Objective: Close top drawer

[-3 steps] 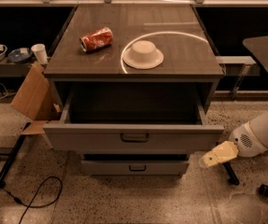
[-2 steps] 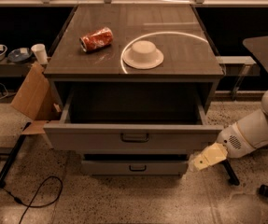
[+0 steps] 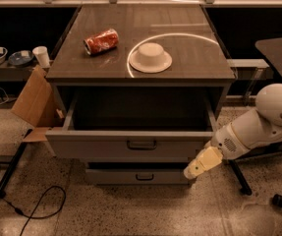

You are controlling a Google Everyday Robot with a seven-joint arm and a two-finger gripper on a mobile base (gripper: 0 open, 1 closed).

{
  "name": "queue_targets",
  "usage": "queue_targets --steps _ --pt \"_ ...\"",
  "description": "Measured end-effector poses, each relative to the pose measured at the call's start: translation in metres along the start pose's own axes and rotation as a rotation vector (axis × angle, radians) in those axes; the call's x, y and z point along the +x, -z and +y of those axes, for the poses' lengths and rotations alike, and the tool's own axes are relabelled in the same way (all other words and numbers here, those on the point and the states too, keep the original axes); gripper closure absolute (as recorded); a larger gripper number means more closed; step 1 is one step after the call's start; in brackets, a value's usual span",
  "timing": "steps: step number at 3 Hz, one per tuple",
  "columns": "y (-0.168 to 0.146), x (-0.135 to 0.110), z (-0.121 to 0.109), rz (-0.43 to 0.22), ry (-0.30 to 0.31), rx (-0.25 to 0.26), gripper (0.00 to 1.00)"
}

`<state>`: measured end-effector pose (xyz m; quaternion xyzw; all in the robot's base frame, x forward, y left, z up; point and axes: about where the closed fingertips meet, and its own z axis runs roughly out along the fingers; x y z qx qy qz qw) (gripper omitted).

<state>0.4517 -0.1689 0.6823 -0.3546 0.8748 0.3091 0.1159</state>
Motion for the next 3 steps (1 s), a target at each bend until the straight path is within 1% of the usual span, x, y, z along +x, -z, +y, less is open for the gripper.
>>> queue_targets --steps 1,2,3 --pt "0.005 -0.015 -0.008 -0.007 0.016 0.059 0.00" --pt "0.007 -0.030 -0.019 -0.007 0.018 0.101 0.00" --pt "-0.002 -0.042 -0.024 0.013 0.025 0.110 0.00"
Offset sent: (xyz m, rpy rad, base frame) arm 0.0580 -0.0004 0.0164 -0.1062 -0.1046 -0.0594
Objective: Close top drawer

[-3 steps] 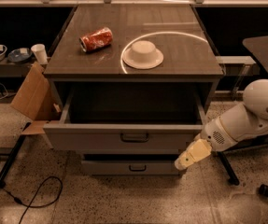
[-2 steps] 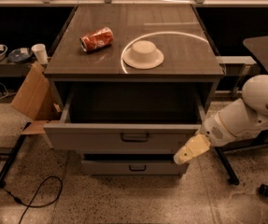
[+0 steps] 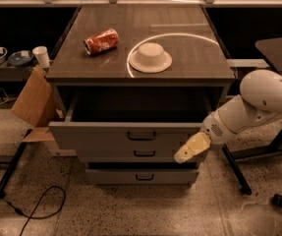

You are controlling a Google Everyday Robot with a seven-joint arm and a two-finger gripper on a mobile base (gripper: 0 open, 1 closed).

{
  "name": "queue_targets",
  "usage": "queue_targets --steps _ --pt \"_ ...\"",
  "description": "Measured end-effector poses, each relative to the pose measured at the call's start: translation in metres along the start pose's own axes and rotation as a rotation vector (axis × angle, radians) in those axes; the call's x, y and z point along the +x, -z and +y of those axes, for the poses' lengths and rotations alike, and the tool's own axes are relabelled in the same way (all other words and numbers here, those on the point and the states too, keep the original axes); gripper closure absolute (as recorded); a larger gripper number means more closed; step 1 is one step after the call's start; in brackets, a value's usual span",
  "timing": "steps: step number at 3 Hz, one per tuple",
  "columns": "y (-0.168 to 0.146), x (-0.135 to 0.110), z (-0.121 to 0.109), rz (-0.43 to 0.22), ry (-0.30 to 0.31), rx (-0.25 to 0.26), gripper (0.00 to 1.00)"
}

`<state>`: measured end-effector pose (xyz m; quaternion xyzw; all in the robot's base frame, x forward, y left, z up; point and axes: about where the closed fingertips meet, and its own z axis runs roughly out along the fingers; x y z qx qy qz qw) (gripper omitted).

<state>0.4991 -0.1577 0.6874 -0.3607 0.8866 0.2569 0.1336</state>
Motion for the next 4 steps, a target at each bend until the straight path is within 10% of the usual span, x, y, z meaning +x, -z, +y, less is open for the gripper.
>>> queue_targets --steps 4 --pt "-0.028 -0.050 -0.027 0.037 0.015 0.065 0.00"
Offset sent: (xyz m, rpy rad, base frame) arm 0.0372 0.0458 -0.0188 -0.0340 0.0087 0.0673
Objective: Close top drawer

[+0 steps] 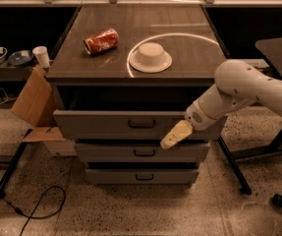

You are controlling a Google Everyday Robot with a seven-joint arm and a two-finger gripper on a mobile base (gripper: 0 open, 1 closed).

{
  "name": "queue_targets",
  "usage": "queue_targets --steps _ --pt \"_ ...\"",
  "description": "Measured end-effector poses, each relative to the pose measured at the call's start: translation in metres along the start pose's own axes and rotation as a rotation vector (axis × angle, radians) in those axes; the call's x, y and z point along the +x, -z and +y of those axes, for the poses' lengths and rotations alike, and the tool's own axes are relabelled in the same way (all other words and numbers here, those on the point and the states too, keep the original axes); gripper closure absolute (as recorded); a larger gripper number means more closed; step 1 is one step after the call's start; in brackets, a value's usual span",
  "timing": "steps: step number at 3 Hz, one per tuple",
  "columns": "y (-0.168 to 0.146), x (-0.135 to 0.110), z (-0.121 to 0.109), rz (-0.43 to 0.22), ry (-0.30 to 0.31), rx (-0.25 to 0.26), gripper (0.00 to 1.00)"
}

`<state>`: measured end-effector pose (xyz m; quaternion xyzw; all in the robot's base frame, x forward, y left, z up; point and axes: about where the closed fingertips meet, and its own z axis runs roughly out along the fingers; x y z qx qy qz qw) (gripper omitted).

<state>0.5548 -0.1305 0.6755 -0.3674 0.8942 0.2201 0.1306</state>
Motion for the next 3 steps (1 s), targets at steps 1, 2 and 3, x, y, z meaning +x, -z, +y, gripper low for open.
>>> queue_targets --steps 1,2,3 --pt "0.000 -0.006 -0.014 0.008 -0.026 0.037 0.00" --pt "-0.003 -0.013 -0.022 0.012 -0.035 0.054 0.00" --pt "-0.004 -0.022 -0.027 0.001 -0.031 0.070 0.00"
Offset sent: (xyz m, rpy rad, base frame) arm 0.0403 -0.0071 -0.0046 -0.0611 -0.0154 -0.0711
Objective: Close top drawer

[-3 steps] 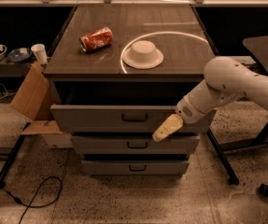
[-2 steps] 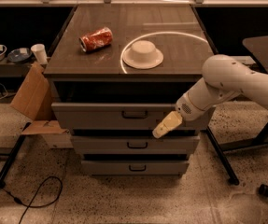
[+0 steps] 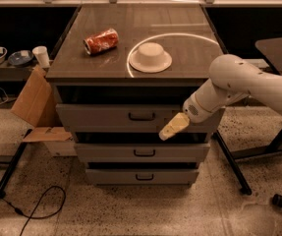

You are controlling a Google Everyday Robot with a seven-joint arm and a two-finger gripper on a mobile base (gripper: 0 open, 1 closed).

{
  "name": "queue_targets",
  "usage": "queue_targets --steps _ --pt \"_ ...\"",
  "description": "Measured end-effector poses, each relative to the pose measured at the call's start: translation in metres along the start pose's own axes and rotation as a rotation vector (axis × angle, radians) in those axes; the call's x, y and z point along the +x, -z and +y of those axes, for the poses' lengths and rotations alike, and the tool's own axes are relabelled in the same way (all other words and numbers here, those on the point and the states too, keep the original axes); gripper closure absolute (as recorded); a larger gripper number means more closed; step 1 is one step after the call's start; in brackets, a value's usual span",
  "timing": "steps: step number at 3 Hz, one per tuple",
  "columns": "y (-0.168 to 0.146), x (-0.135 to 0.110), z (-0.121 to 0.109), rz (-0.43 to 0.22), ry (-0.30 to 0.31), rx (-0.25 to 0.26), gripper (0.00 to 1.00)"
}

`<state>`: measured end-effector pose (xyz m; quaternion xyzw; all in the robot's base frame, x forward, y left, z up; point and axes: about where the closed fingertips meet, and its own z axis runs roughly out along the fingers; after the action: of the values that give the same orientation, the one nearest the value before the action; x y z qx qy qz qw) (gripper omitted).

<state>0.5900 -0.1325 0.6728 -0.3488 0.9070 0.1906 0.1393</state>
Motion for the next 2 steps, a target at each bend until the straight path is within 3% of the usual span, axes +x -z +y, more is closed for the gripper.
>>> queue_targets --steps 2 --pt "0.0020 -0.0117 0.0006 -0.059 0.036 0.022 0.00"
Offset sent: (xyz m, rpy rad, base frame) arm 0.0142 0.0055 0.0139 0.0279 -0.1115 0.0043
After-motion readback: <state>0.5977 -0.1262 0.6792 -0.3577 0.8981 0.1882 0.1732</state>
